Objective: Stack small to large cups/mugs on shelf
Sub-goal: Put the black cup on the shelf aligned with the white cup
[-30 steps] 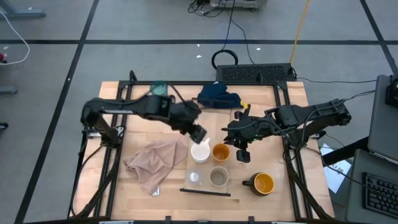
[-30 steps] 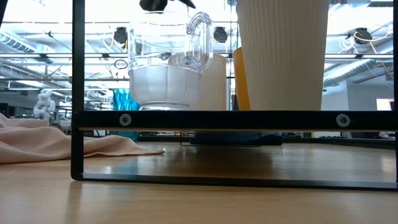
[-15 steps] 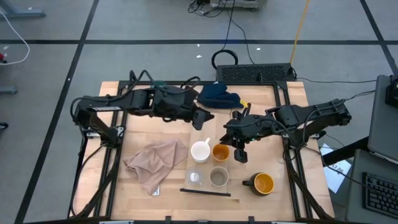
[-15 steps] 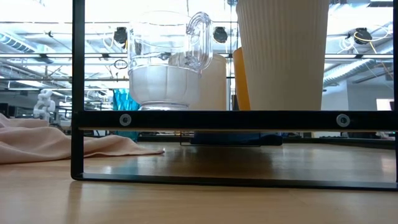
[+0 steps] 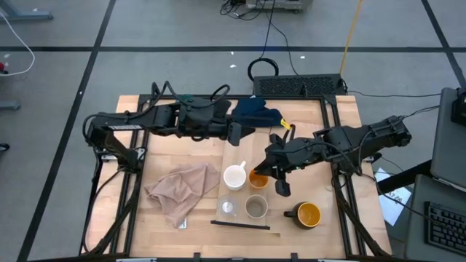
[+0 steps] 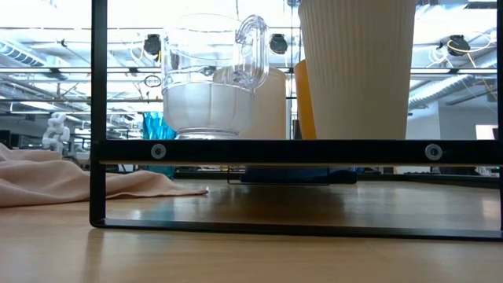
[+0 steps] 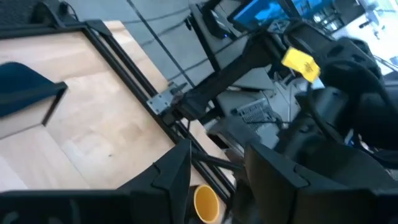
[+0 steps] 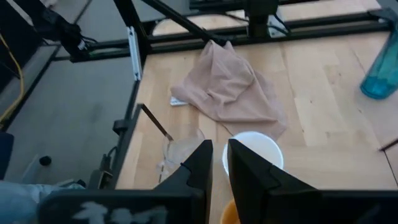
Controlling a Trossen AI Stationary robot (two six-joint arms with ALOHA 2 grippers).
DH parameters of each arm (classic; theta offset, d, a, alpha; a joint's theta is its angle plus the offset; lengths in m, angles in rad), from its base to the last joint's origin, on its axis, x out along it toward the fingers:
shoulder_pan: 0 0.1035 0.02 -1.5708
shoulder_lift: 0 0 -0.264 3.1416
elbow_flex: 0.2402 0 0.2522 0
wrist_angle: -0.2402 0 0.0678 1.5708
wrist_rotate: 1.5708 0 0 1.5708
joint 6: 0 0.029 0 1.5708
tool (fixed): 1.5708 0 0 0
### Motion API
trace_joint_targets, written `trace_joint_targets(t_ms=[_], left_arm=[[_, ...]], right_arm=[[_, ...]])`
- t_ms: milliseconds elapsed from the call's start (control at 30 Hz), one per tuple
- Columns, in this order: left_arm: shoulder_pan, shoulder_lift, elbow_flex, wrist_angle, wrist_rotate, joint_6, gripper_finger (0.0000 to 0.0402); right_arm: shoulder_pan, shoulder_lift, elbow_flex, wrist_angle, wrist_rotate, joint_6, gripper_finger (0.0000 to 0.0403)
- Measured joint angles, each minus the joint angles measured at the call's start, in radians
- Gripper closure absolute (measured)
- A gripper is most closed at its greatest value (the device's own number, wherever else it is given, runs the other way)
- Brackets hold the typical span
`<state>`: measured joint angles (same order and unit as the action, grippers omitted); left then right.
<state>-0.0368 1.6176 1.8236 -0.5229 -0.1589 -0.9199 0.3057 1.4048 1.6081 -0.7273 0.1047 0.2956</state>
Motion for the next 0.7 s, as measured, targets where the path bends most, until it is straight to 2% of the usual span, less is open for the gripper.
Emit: trace_joint_targets(t_ms=[167,700], left_arm=[[0.0,0.0,0.0,0.002,-0.033,-0.011,0.0252],[0.0,0.0,0.0,0.002,-0.027,0.0,0.0252]], right_arm=[[0.014,0.0,0.0,0.032,0.0,-0.001,0.0361],[0.022,0.0,0.0,0.059,-0.001,0.017,0.0361]])
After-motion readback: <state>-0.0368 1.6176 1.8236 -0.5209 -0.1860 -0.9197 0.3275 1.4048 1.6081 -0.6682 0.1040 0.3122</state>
